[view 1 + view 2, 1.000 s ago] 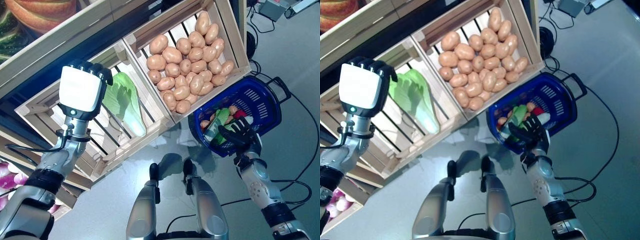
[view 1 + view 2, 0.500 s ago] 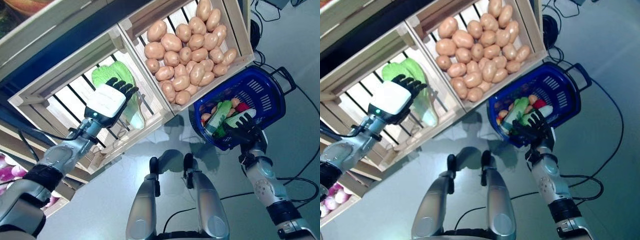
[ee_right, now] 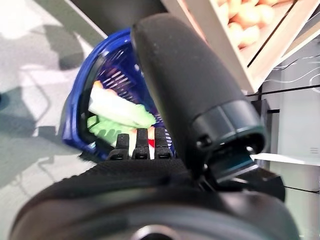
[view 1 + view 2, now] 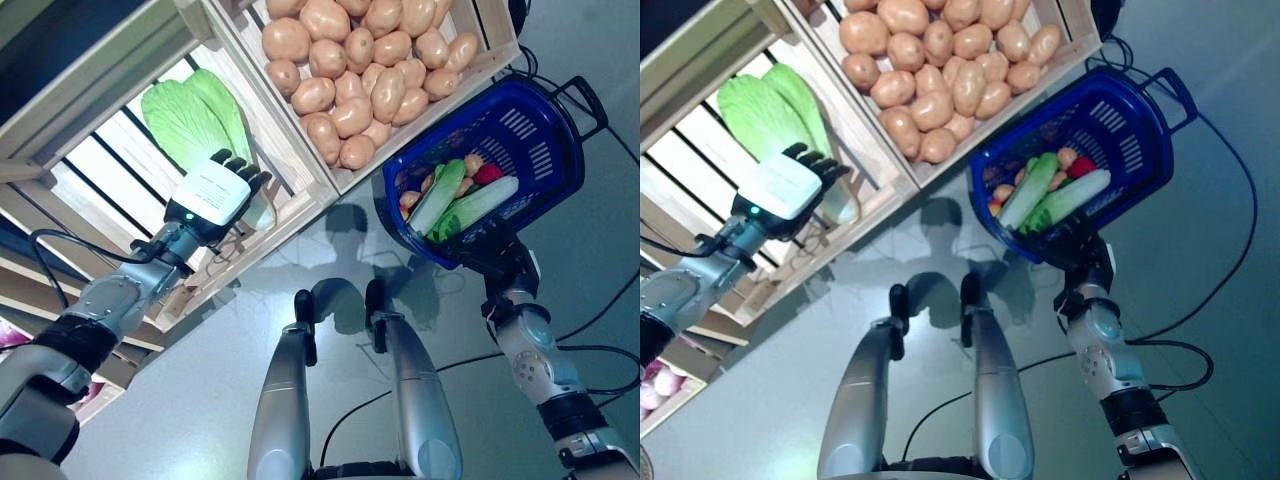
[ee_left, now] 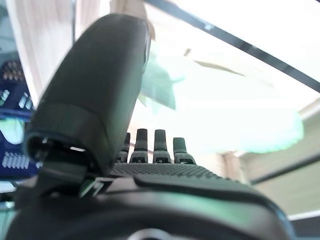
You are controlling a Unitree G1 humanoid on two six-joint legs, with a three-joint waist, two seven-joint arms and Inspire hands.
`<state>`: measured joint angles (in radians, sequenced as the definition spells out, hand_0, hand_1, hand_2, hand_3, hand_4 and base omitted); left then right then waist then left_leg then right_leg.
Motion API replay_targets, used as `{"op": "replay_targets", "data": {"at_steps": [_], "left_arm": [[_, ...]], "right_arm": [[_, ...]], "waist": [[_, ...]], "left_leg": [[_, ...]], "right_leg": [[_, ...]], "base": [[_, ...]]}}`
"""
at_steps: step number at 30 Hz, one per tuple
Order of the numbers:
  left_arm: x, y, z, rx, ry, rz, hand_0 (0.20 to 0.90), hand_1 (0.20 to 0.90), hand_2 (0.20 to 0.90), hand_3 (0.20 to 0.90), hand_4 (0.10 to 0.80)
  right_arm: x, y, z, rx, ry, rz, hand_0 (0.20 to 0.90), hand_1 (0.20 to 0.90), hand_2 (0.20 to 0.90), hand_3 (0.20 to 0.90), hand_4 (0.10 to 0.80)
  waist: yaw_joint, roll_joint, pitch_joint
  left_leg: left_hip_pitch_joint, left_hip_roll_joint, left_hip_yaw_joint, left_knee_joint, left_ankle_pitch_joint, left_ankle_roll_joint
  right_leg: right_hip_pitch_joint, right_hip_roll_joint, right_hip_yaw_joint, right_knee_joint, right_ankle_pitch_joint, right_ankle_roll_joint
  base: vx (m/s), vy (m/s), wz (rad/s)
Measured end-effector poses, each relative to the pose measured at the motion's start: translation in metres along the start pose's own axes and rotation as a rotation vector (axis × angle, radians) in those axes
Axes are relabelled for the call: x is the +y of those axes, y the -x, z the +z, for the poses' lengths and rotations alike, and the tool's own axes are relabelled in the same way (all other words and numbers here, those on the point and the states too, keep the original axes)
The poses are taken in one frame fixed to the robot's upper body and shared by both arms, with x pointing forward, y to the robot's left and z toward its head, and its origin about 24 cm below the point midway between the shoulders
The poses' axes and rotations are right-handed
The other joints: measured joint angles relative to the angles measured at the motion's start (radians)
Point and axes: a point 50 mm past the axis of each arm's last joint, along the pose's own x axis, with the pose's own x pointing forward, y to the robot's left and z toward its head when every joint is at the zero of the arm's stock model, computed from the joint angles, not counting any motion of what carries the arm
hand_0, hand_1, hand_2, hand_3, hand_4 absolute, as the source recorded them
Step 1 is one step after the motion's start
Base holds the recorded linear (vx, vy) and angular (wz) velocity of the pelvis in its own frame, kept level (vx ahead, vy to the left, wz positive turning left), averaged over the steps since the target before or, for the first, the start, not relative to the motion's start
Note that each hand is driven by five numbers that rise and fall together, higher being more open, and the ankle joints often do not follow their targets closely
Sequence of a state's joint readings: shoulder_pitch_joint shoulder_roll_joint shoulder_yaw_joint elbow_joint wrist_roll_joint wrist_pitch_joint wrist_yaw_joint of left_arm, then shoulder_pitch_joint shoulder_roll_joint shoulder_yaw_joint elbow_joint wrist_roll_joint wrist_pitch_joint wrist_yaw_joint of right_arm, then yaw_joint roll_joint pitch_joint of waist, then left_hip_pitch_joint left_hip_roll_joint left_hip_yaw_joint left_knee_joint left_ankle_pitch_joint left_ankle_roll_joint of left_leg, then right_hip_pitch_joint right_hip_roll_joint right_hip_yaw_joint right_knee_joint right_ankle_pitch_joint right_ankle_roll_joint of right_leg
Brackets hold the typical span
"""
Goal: Put vegetables into the basket
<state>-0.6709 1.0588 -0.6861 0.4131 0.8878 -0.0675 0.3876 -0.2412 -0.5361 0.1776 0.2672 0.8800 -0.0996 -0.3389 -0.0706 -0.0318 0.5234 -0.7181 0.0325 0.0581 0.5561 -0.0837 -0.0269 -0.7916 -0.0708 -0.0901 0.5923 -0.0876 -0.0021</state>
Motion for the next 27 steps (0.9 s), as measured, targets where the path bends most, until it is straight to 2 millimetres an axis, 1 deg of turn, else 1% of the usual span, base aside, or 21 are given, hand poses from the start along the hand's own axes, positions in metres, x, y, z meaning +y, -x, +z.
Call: {"op": "replay_targets", "data": {"at_steps": [5,9,13,17,22,24,27], "left_arm": [[-0.006,0.0,0.001,-0.003,-0.01,-0.077,0.9,0.9,0.9,0.9,0.8],[0.009,-0.011,0.0,-0.013,-0.041,-0.04,0.9,0.9,0.9,0.9,0.8],[0.016,-0.017,-0.003,-0.006,-0.084,-0.042,0.9,0.9,0.9,0.9,0.8],[0.017,-0.02,-0.006,0.002,-0.116,-0.065,0.9,0.9,0.9,0.9,0.8],[0.018,-0.024,-0.003,0.023,-0.149,-0.07,0.9,0.9,0.9,0.9,0.8],[0.017,-0.024,-0.006,0.058,-0.166,-0.062,0.9,0.9,0.9,0.9,0.8],[0.016,-0.022,-0.011,0.093,-0.193,-0.054,0.9,0.9,0.9,0.9,0.8]], "right_arm": [[-0.002,0.002,-0.003,0.009,0.006,-0.005,0.9,0.9,0.9,0.9,0.8],[0.001,0.0,0.001,-0.005,0.01,0.009,0.9,0.9,0.9,0.9,0.8],[0.009,-0.002,0.004,-0.022,0.01,0.034,0.9,0.9,0.9,0.9,0.8],[0.014,-0.002,0.006,-0.032,0.007,0.05,0.9,0.9,0.9,0.9,0.8],[0.019,-0.002,0.011,-0.051,-0.001,0.07,0.9,0.9,0.9,0.9,0.8],[0.021,-0.002,0.013,-0.061,-0.005,0.076,0.9,0.9,0.9,0.9,0.8],[0.02,-0.002,0.012,-0.059,-0.005,0.071,0.9,0.9,0.9,0.9,0.8]], "waist": [[-0.008,0.0,0.0],[-0.009,0.0,0.0],[-0.019,0.0,0.0],[-0.018,0.0,0.0],[-0.017,0.0,0.0],[-0.017,0.0,0.0],[-0.016,0.0,0.0]], "left_leg": [[-0.027,0.001,0.001,0.0,0.0,0.001],[-0.06,0.001,0.001,-0.004,0.002,-0.002],[-0.081,0.001,0.002,-0.008,0.004,0.002],[-0.088,0.0,0.004,-0.011,0.0,0.002],[-0.093,0.0,0.004,-0.008,-0.001,0.004],[-0.107,0.0,0.006,-0.007,-0.002,0.003],[-0.123,0.0,0.009,-0.002,-0.001,-0.001]], "right_leg": [[-0.027,0.0,0.001,0.0,0.005,0.005],[-0.059,0.001,0.0,-0.006,0.008,0.004],[-0.078,0.003,-0.002,-0.015,0.009,0.002],[-0.087,0.001,-0.002,-0.015,0.011,-0.003],[-0.091,-0.002,-0.001,-0.012,0.009,-0.003],[-0.109,-0.004,0.001,-0.006,0.005,0.001],[-0.13,-0.003,0.004,0.006,0.004,-0.001]], "base": [[0.0,0.0,0.0],[0.0,0.0,0.0],[0.0,0.0,0.0],[0.0,0.0,0.0],[0.0,0.0,0.0],[0.0,0.0,0.0],[-0.001,0.017,0.0]]}}
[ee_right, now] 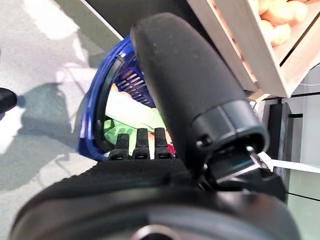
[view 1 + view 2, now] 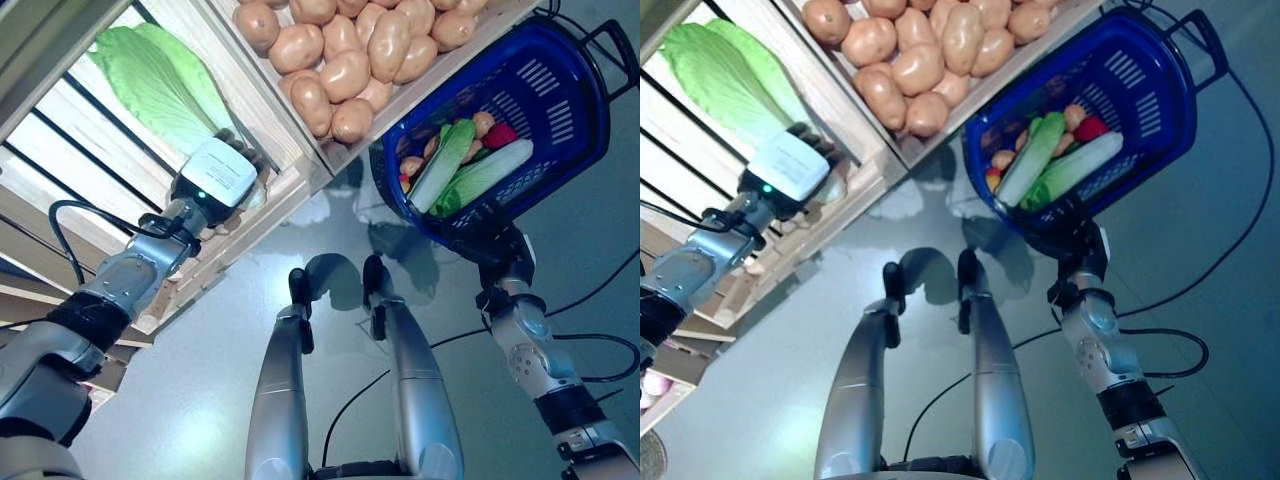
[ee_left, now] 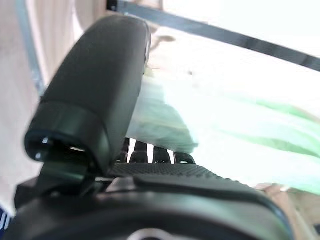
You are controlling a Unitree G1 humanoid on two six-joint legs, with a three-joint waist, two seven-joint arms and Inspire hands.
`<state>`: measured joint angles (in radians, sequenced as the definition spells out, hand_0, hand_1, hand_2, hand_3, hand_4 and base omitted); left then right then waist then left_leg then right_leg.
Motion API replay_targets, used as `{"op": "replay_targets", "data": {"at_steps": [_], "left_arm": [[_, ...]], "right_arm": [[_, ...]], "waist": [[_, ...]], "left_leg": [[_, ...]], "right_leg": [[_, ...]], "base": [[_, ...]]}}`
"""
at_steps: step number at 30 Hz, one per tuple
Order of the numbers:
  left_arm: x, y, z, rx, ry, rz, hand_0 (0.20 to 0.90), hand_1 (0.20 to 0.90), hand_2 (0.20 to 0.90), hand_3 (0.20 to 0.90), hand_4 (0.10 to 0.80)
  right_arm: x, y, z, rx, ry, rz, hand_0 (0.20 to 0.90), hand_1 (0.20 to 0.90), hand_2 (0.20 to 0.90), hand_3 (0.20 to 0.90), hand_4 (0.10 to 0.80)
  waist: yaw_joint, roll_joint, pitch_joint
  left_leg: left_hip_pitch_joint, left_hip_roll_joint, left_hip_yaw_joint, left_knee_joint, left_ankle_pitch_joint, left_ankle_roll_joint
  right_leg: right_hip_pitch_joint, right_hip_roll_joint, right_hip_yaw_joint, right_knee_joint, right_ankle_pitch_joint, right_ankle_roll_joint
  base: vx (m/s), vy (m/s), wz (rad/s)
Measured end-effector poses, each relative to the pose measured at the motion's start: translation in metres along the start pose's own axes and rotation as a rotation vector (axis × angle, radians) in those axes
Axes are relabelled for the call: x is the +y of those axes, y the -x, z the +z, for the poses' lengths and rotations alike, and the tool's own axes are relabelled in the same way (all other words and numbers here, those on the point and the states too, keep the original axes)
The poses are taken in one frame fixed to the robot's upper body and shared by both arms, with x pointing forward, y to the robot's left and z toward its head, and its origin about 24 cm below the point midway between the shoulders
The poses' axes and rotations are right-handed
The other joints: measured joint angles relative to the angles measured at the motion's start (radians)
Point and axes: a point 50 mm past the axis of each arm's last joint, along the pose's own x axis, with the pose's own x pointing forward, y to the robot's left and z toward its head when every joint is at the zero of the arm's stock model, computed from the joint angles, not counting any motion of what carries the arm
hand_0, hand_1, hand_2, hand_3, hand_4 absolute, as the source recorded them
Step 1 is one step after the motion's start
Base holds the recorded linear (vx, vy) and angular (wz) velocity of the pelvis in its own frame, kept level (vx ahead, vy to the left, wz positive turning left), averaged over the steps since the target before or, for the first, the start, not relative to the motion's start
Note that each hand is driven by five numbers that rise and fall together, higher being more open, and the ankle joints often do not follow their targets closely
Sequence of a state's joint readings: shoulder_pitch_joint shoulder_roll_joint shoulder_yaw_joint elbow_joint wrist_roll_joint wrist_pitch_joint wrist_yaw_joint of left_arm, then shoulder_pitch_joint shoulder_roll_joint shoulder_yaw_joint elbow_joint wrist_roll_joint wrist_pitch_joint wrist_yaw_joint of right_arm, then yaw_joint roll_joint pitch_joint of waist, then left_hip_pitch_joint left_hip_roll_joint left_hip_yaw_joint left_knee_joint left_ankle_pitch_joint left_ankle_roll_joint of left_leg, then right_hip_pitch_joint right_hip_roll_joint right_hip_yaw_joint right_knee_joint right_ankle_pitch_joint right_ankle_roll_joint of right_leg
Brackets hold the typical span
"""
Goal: Put vegetables into the basket
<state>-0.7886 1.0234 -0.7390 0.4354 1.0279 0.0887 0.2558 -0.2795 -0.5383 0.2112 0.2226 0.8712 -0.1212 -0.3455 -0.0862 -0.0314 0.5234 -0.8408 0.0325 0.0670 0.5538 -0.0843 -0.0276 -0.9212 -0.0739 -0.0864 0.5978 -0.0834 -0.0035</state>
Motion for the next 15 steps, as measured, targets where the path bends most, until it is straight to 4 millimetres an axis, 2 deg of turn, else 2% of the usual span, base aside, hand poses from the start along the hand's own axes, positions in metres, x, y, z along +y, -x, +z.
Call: {"op": "replay_targets", "data": {"at_steps": [4,15], "left_arm": [[-0.007,0.002,-0.001,0.022,-0.018,0.018,0.9,0.9,0.9,0.9,0.8],[-0.019,0.013,-0.006,0.092,-0.025,0.24,0.9,0.9,0.9,0.9,0.8]], "right_arm": [[-0.001,0.0,0.0,0.0,0.0,-0.009,0.9,0.9,0.9,0.9,0.8],[-0.001,0.0,-0.001,0.003,-0.001,-0.016,0.9,0.9,0.9,0.9,0.8]], "waist": [[-0.001,0.0,0.0],[0.01,0.0,0.0]], "left_leg": [[-0.004,0.0,0.003,0.01,0.0,-0.001],[-0.047,0.001,0.0,0.034,-0.001,0.0]], "right_leg": [[-0.008,0.002,0.002,0.008,-0.002,-0.003],[-0.047,0.002,0.002,0.025,-0.001,-0.006]], "base": [[-0.001,0.027,-0.01],[-0.001,-0.001,0.01]]}}
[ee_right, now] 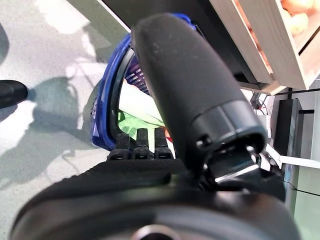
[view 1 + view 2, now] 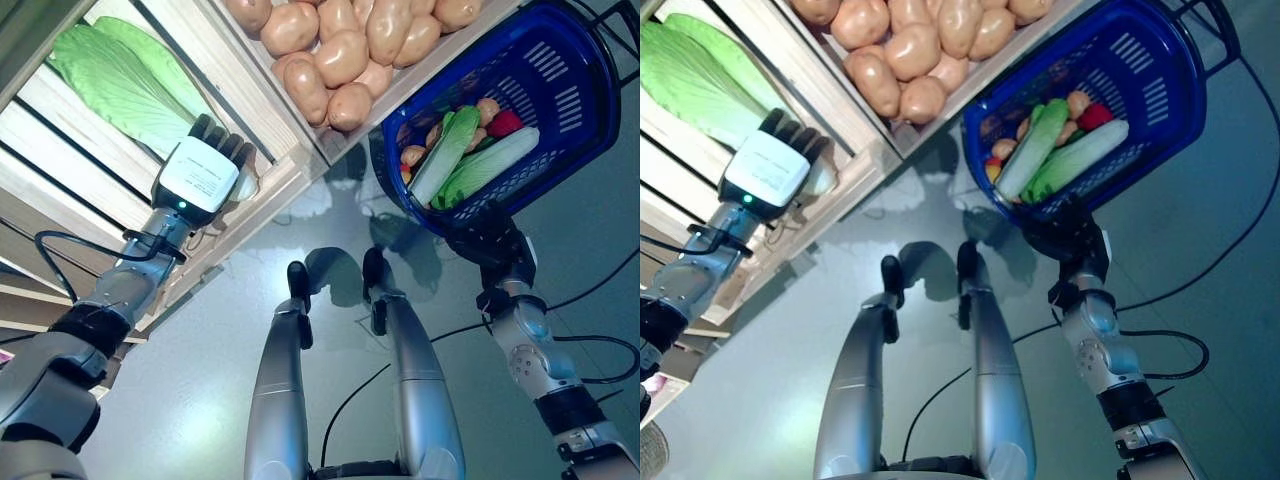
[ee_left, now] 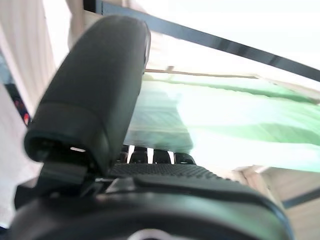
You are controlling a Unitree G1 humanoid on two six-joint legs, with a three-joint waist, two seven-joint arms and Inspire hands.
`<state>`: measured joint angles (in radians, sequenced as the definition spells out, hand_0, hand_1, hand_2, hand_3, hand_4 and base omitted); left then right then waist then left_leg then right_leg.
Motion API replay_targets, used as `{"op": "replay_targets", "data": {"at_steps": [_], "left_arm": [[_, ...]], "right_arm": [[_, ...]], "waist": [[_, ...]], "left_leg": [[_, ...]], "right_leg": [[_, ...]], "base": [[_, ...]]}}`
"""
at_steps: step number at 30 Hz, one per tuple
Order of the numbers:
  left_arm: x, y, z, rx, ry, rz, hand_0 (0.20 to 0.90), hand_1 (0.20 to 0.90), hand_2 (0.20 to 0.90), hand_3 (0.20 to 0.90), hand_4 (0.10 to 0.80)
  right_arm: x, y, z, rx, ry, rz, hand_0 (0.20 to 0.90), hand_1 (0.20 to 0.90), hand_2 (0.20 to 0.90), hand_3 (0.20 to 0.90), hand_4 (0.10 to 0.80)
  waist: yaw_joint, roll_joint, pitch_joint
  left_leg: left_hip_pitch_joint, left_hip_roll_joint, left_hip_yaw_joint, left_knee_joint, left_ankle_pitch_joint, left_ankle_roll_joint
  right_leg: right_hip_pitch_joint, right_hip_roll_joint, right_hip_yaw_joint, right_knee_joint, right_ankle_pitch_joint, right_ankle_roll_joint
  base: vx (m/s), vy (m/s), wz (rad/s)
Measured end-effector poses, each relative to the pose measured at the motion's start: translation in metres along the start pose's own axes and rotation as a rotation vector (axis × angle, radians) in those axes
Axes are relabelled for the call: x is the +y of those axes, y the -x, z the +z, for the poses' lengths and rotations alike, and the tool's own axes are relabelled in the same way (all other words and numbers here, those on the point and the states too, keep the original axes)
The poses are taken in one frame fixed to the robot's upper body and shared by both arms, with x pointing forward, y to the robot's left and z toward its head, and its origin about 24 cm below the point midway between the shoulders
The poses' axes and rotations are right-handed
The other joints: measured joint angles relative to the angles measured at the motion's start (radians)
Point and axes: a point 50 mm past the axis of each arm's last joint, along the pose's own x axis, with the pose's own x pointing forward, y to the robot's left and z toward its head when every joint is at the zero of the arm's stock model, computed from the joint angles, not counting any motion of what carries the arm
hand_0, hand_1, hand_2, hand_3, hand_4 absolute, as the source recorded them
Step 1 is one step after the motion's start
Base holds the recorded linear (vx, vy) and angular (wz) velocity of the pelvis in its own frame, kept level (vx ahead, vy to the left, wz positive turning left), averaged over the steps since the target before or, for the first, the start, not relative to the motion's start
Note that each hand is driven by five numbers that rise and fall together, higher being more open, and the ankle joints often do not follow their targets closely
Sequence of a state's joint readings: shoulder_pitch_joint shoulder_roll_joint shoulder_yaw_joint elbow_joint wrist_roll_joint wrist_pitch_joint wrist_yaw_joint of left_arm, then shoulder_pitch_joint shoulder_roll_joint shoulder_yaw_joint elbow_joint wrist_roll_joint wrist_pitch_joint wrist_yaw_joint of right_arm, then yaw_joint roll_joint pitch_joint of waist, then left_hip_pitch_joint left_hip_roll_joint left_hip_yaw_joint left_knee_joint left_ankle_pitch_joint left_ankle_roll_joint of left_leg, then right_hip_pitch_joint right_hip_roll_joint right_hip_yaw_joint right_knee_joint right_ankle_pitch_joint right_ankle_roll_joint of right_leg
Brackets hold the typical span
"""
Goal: Put vegetables into the basket
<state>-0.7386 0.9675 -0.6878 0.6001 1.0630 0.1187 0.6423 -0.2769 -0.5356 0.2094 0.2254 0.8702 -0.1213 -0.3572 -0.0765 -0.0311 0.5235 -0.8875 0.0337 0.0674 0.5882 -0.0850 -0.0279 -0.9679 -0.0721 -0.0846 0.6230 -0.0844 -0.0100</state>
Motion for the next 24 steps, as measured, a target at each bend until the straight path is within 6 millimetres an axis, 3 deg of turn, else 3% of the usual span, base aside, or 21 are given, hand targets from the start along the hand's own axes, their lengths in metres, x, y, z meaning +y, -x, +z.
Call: {"op": "replay_targets", "data": {"at_steps": [2,3,4,6,24], "left_arm": [[0.0006,-0.0009,0.0012,0.016,0.016,0.025,0.9,0.9,0.9,0.9,0.8],[0.0007,-0.001,0.0013,0.024,0.025,0.029,0.731,0.731,0.731,0.731,0.687],[0.0005,-0.0008,0.0011,0.029,0.031,0.032,0.627,0.627,0.627,0.627,0.618],[-0.0006,-0.0001,-0.0002,0.046,0.041,0.043,0.3,0.3,0.3,0.3,0.4],[-0.0042,-0.0003,0.0012,0.147,0.077,0.068,0.3,0.3,0.3,0.3,0.4]], "right_arm": [[0.001,-0.0008,0.0012,-0.004,-0.001,0.003,0.9,0.9,0.9,0.9,0.8],[0.0015,-0.0011,0.0017,-0.006,-0.001,0.004,0.9,0.9,0.9,0.9,0.8],[0.0018,-0.0013,0.002,-0.007,-0.002,0.005,0.9,0.9,0.9,0.9,0.8],[0.0029,-0.0022,0.0032,-0.011,-0.003,0.007,0.9,0.9,0.9,0.9,0.8],[0.0048,-0.0019,0.0009,-0.006,-0.014,0.0,0.9,0.9,0.9,0.9,0.8]], "waist": [[0.004,0.0,0.0],[0.005,0.0,0.0],[0.005,0.0,0.0],[0.004,-0.001,0.0],[-0.013,-0.002,-0.001]], "left_leg": [[-0.001,-0.001,0.0,0.001,0.0,0.0],[-0.001,-0.001,-0.001,0.002,0.0,0.001],[-0.001,-0.001,-0.001,0.003,0.0,0.001],[-0.001,-0.001,-0.001,0.008,-0.001,0.002],[0.003,-0.001,-0.01,0.007,-0.001,0.003]], "right_leg": [[0.0,0.0,0.0,0.0,0.001,0.001],[0.0,0.0,0.0,0.001,0.0,0.002],[0.0,0.0,0.0,0.001,0.0,0.002],[0.001,0.0,0.0,0.005,0.0,0.002],[0.017,0.003,-0.004,-0.006,0.005,0.009]], "base": [[0.0,0.0,0.0],[0.0,0.0,0.0],[0.0,0.0,0.0],[0.0,0.0,0.0],[0.0,0.0,0.0]]}}
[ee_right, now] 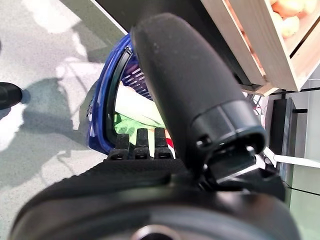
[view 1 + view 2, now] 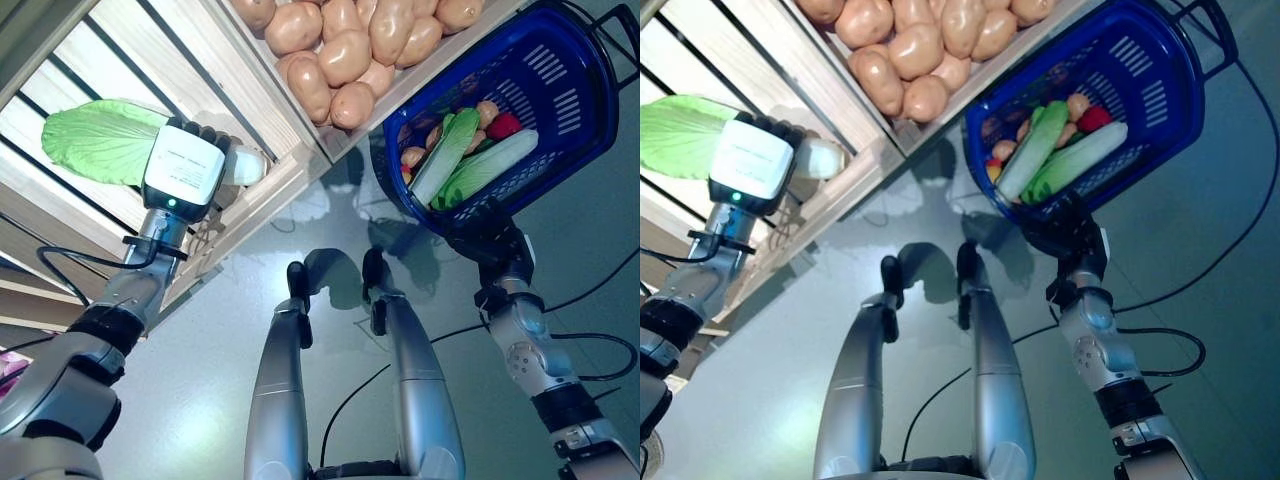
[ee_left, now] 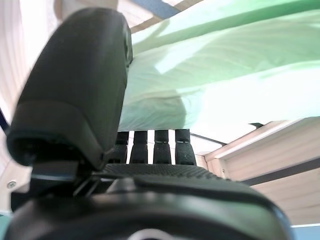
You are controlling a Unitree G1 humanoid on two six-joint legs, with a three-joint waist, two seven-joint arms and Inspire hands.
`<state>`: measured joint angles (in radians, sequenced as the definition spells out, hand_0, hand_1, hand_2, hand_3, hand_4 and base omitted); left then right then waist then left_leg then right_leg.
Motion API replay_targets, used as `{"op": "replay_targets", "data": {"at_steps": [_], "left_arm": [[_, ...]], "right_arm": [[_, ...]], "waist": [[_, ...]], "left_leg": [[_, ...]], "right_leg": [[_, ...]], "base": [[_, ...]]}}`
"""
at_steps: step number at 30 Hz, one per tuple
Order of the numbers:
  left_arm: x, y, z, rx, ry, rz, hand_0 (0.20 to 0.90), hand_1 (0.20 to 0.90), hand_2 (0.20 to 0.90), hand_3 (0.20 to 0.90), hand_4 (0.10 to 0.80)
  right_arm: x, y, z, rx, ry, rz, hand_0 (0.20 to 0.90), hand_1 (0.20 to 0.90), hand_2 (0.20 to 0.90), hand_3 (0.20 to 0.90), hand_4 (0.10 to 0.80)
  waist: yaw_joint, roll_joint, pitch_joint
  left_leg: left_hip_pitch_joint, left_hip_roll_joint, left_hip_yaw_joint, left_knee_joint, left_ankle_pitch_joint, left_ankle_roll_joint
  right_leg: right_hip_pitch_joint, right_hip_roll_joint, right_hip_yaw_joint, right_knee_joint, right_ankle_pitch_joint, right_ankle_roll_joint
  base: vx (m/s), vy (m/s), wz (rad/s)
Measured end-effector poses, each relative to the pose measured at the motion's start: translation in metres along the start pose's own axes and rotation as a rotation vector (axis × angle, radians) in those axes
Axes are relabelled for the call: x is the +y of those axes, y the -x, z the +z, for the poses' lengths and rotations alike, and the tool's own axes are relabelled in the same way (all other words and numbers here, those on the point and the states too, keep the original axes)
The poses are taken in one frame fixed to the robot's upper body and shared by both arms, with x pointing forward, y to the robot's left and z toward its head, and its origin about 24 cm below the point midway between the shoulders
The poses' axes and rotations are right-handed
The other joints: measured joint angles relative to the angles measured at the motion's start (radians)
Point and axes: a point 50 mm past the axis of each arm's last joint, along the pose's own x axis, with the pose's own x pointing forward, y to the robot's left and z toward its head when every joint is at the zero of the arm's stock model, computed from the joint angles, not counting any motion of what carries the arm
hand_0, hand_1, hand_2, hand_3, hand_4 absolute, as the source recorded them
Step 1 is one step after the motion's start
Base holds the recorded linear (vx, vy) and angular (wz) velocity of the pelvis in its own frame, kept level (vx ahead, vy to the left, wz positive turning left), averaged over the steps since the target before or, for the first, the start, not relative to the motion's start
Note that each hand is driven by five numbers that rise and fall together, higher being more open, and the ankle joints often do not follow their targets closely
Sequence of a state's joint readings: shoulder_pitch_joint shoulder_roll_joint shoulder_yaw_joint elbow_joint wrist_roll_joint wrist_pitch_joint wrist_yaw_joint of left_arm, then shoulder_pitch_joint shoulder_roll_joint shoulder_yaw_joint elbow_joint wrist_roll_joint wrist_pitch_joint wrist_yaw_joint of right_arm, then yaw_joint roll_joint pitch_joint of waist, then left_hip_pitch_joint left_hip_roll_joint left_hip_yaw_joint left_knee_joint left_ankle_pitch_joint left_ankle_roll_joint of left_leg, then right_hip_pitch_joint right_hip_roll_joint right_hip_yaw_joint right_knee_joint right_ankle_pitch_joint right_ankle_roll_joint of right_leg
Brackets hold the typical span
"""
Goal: Put vegetables into the basket
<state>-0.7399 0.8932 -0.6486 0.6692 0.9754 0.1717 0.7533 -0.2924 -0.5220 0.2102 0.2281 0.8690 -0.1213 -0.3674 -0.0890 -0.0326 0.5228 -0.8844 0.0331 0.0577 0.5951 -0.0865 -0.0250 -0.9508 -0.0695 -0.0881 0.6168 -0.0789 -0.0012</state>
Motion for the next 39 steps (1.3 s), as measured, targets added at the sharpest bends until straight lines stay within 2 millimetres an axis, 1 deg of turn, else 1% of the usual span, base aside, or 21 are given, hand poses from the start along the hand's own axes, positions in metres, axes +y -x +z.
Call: {"op": "replay_targets", "data": {"at_steps": [5,8,11,14,18,20,22,25,27,29,32,33,35,37,38,39], "left_arm": [[0.0,0.0,0.0,0.065,0.056,0.022,0.3,0.3,0.3,0.3,0.4],[0.001,0.002,-0.005,0.118,0.086,0.051,0.3,0.3,0.3,0.3,0.4],[0.001,0.006,-0.01,0.17,0.118,0.097,0.3,0.3,0.3,0.3,0.4],[0.002,0.01,-0.013,0.199,0.151,0.142,0.3,0.3,0.3,0.3,0.4],[0.004,0.018,-0.01,0.201,0.204,0.203,0.3,0.3,0.3,0.3,0.4],[0.003,0.025,-0.003,0.199,0.257,0.213,0.3,0.3,0.3,0.3,0.4],[0.003,0.029,0.0,0.193,0.291,0.225,0.3,0.3,0.3,0.3,0.4],[0.001,0.042,0.011,0.225,0.412,0.235,0.3,0.3,0.3,0.3,0.4],[0.003,0.044,0.014,0.237,0.469,0.254,0.3,0.3,0.3,0.3,0.4],[0.011,0.046,0.015,0.278,0.574,0.311,0.3,0.3,0.3,0.3,0.4],[0.025,0.048,0.019,0.35,0.774,0.404,0.3,0.3,0.3,0.3,0.4],[0.029,0.05,0.025,0.37,0.856,0.425,0.3,0.3,0.3,0.3,0.4],[0.037,0.051,0.035,0.359,0.965,0.448,0.3,0.3,0.3,0.3,0.4],[0.047,0.053,0.045,0.315,1.085,0.439,0.3,0.3,0.3,0.3,0.4],[0.05,0.053,0.049,0.306,1.166,0.422,0.3,0.3,0.3,0.3,0.4],[0.052,0.054,0.055,0.326,1.283,0.395,0.3,0.3,0.3,0.3,0.4]], "right_arm": [[0.001,0.0,-0.001,0.001,-0.004,0.001,0.9,0.9,0.9,0.9,0.8],[0.002,0.0,-0.002,0.005,-0.009,0.001,0.9,0.9,0.9,0.9,0.8],[0.004,0.001,-0.005,0.013,-0.022,0.0,0.9,0.9,0.9,0.9,0.8],[0.005,0.002,-0.007,0.016,-0.021,0.0,0.9,0.9,0.9,0.9,0.8],[0.002,0.006,-0.013,0.031,-0.028,-0.01,0.9,0.9,0.9,0.9,0.8],[0.003,0.01,-0.021,0.052,-0.047,-0.016,0.9,0.9,0.9,0.9,0.8],[0.002,0.012,-0.025,0.062,-0.052,-0.021,0.9,0.9,0.9,0.9,0.8],[0.0,0.019,-0.035,0.092,-0.066,-0.035,0.9,0.9,0.9,0.9,0.8],[0.0,0.021,-0.037,0.097,-0.072,-0.04,0.9,0.9,0.9,0.9,0.8],[-0.001,0.024,-0.041,0.106,-0.078,-0.047,0.9,0.9,0.9,0.9,0.8],[0.0,0.028,-0.046,0.109,-0.077,-0.055,0.9,0.9,0.9,0.9,0.8],[0.0,0.03,-0.05,0.12,-0.086,-0.058,0.9,0.9,0.9,0.9,0.8],[0.001,0.034,-0.054,0.131,-0.098,-0.062,0.9,0.9,0.9,0.9,0.8],[0.002,0.037,-0.058,0.14,-0.101,-0.065,0.9,0.9,0.9,0.9,0.8],[0.002,0.038,-0.059,0.14,-0.092,-0.064,0.9,0.9,0.9,0.9,0.8],[0.004,0.039,-0.061,0.14,-0.087,-0.063,0.9,0.9,0.9,0.9,0.8]], "waist": [[-0.001,-0.001,0.0],[-0.004,-0.003,0.0],[-0.003,-0.004,0.0],[-0.003,-0.007,0.0],[-0.001,-0.01,0.0],[0.0,-0.012,0.0],[0.003,-0.012,0.0],[0.015,-0.012,0.0],[0.024,-0.013,0.0],[0.035,-0.013,-0.001],[0.058,-0.012,-0.001],[0.06,-0.01,-0.002],[0.069,-0.009,-0.003],[0.079,-0.007,-0.004],[0.081,-0.006,-0.005],[0.082,-0.006,-0.005]], "left_leg": [[0.002,0.0,0.0,0.002,-0.002,0.004],[0.012,0.0,-0.002,0.001,-0.003,0.005],[0.051,-0.001,-0.003,-0.011,-0.003,0.005],[0.098,-0.002,-0.006,-0.042,0.002,0.004],[0.167,-0.01,-0.01,-0.108,0.025,0.005],[0.23,-0.015,-0.012,-0.154,0.034,0.004],[0.274,-0.016,-0.011,-0.181,0.041,0.007],[0.407,-0.018,-0.007,-0.277,0.061,0.009],[0.469,-0.017,-0.012,-0.318,0.071,0.01],[0.546,-0.018,-0.023,-0.385,0.088,0.01],[0.621,-0.018,-0.026,-0.464,0.116,0.012],[0.653,-0.017,-0.029,-0.491,0.126,0.013],[0.694,-0.017,-0.03,-0.525,0.132,0.014],[0.725,-0.017,-0.03,-0.548,0.134,0.015],[0.747,-0.018,-0.03,-0.561,0.135,0.016],[0.781,-0.018,-0.03,-0.577,0.135,0.016]], "right_leg": [[0.007,-0.001,0.0,-0.001,0.004,0.0],[0.019,0.0,-0.002,-0.004,0.006,-0.001],[0.058,-0.001,-0.002,-0.014,0.006,0.0],[0.103,-0.001,-0.003,-0.047,0.008,0.012],[0.168,-0.001,-0.005,-0.097,0.02,0.014],[0.225,-0.001,-0.006,-0.131,0.027,0.01],[0.266,-0.001,-0.008,-0.154,0.031,0.012],[0.387,-0.002,-0.016,-0.226,0.041,0.015],[0.448,-0.004,-0.026,-0.256,0.042,0.016],[0.518,-0.004,-0.037,-0.3,0.041,0.022],[0.582,-0.002,-0.045,-0.352,0.049,0.028],[0.614,-0.001,-0.054,-0.374,0.052,0.029],[0.652,0.0,-0.059,-0.403,0.054,0.032],[0.691,0.002,-0.061,-0.434,0.06,0.038],[0.715,0.003,-0.062,-0.453,0.064,0.042],[0.753,0.004,-0.063,-0.479,0.069,0.047]], "base": [[0.0,0.0,0.0],[0.0,0.0,0.0],[0.012,-0.002,0.0],[0.023,-0.007,0.0],[0.0,0.0,0.0],[0.044,-0.003,0.0],[0.059,-0.03,0.0],[0.062,-0.02,-0.02],[0.086,-0.006,0.06],[0.114,-0.005,0.13],[0.126,-0.003,0.05],[0.075,-0.004,0.12],[0.083,-0.009,0.06],[0.124,-0.007,0.01],[0.15,0.001,0.01],[0.167,0.004,0.0]]}}
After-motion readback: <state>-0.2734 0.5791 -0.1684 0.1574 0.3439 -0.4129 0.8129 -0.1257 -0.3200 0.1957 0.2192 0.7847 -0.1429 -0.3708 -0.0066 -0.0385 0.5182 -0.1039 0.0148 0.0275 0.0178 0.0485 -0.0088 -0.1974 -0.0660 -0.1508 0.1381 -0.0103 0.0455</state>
